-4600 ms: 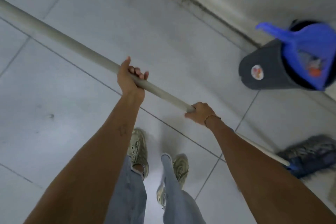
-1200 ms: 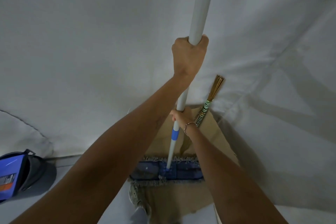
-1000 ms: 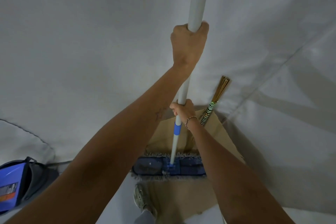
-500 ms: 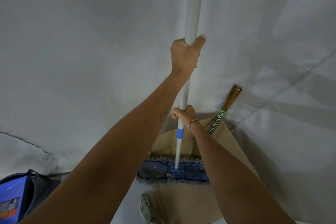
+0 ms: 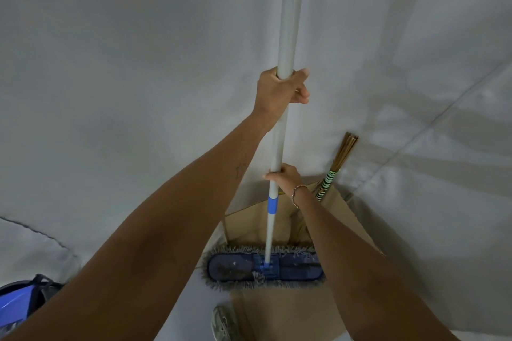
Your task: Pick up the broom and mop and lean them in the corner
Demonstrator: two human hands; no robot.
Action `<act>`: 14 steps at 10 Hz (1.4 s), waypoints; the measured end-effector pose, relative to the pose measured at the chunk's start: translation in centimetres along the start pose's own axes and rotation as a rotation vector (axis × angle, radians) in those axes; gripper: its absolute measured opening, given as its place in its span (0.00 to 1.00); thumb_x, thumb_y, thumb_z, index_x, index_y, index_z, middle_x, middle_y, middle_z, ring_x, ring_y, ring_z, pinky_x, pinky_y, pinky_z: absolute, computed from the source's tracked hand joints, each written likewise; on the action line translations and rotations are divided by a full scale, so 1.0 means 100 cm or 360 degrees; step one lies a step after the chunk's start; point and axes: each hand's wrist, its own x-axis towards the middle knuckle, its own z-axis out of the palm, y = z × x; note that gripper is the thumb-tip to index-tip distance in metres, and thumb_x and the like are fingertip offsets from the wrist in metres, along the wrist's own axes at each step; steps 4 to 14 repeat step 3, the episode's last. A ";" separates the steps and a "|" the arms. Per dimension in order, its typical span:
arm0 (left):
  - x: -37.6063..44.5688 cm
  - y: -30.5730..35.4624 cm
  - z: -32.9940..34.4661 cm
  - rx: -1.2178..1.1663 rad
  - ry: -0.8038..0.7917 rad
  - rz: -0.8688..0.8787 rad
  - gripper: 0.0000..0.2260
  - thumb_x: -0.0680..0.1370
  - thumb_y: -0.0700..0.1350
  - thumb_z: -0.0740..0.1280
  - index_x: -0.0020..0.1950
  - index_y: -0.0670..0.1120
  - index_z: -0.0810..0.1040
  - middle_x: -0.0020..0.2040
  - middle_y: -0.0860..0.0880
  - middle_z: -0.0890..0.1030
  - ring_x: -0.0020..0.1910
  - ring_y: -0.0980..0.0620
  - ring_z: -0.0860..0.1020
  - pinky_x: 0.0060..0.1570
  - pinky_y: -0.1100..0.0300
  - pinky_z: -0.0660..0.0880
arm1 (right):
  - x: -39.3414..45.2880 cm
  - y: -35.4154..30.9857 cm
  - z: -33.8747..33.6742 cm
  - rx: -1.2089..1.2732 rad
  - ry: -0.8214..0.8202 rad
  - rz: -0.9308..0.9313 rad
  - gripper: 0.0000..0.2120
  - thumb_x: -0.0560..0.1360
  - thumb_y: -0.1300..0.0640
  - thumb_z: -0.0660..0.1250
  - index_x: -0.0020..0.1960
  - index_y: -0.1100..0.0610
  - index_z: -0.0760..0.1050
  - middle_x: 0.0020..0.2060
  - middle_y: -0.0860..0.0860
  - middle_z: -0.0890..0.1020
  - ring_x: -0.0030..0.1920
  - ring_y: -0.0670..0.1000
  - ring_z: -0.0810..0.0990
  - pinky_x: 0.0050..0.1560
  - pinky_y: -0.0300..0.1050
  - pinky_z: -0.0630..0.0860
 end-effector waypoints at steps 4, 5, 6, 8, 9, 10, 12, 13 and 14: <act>-0.022 0.009 -0.022 0.0331 -0.0145 -0.0052 0.31 0.71 0.53 0.72 0.70 0.45 0.66 0.64 0.49 0.76 0.63 0.52 0.76 0.60 0.62 0.71 | -0.038 0.000 -0.007 0.0060 0.0108 -0.0044 0.25 0.72 0.62 0.68 0.66 0.61 0.66 0.60 0.57 0.78 0.57 0.56 0.77 0.53 0.42 0.71; -0.022 0.009 -0.022 0.0331 -0.0145 -0.0052 0.31 0.71 0.53 0.72 0.70 0.45 0.66 0.64 0.49 0.76 0.63 0.52 0.76 0.60 0.62 0.71 | -0.038 0.000 -0.007 0.0060 0.0108 -0.0044 0.25 0.72 0.62 0.68 0.66 0.61 0.66 0.60 0.57 0.78 0.57 0.56 0.77 0.53 0.42 0.71; -0.022 0.009 -0.022 0.0331 -0.0145 -0.0052 0.31 0.71 0.53 0.72 0.70 0.45 0.66 0.64 0.49 0.76 0.63 0.52 0.76 0.60 0.62 0.71 | -0.038 0.000 -0.007 0.0060 0.0108 -0.0044 0.25 0.72 0.62 0.68 0.66 0.61 0.66 0.60 0.57 0.78 0.57 0.56 0.77 0.53 0.42 0.71; -0.022 0.009 -0.022 0.0331 -0.0145 -0.0052 0.31 0.71 0.53 0.72 0.70 0.45 0.66 0.64 0.49 0.76 0.63 0.52 0.76 0.60 0.62 0.71 | -0.038 0.000 -0.007 0.0060 0.0108 -0.0044 0.25 0.72 0.62 0.68 0.66 0.61 0.66 0.60 0.57 0.78 0.57 0.56 0.77 0.53 0.42 0.71; -0.022 0.009 -0.022 0.0331 -0.0145 -0.0052 0.31 0.71 0.53 0.72 0.70 0.45 0.66 0.64 0.49 0.76 0.63 0.52 0.76 0.60 0.62 0.71 | -0.038 0.000 -0.007 0.0060 0.0108 -0.0044 0.25 0.72 0.62 0.68 0.66 0.61 0.66 0.60 0.57 0.78 0.57 0.56 0.77 0.53 0.42 0.71; -0.022 0.009 -0.022 0.0331 -0.0145 -0.0052 0.31 0.71 0.53 0.72 0.70 0.45 0.66 0.64 0.49 0.76 0.63 0.52 0.76 0.60 0.62 0.71 | -0.038 0.000 -0.007 0.0060 0.0108 -0.0044 0.25 0.72 0.62 0.68 0.66 0.61 0.66 0.60 0.57 0.78 0.57 0.56 0.77 0.53 0.42 0.71; -0.022 0.009 -0.022 0.0331 -0.0145 -0.0052 0.31 0.71 0.53 0.72 0.70 0.45 0.66 0.64 0.49 0.76 0.63 0.52 0.76 0.60 0.62 0.71 | -0.038 0.000 -0.007 0.0060 0.0108 -0.0044 0.25 0.72 0.62 0.68 0.66 0.61 0.66 0.60 0.57 0.78 0.57 0.56 0.77 0.53 0.42 0.71; -0.022 0.009 -0.022 0.0331 -0.0145 -0.0052 0.31 0.71 0.53 0.72 0.70 0.45 0.66 0.64 0.49 0.76 0.63 0.52 0.76 0.60 0.62 0.71 | -0.038 0.000 -0.007 0.0060 0.0108 -0.0044 0.25 0.72 0.62 0.68 0.66 0.61 0.66 0.60 0.57 0.78 0.57 0.56 0.77 0.53 0.42 0.71; -0.022 0.009 -0.022 0.0331 -0.0145 -0.0052 0.31 0.71 0.53 0.72 0.70 0.45 0.66 0.64 0.49 0.76 0.63 0.52 0.76 0.60 0.62 0.71 | -0.038 0.000 -0.007 0.0060 0.0108 -0.0044 0.25 0.72 0.62 0.68 0.66 0.61 0.66 0.60 0.57 0.78 0.57 0.56 0.77 0.53 0.42 0.71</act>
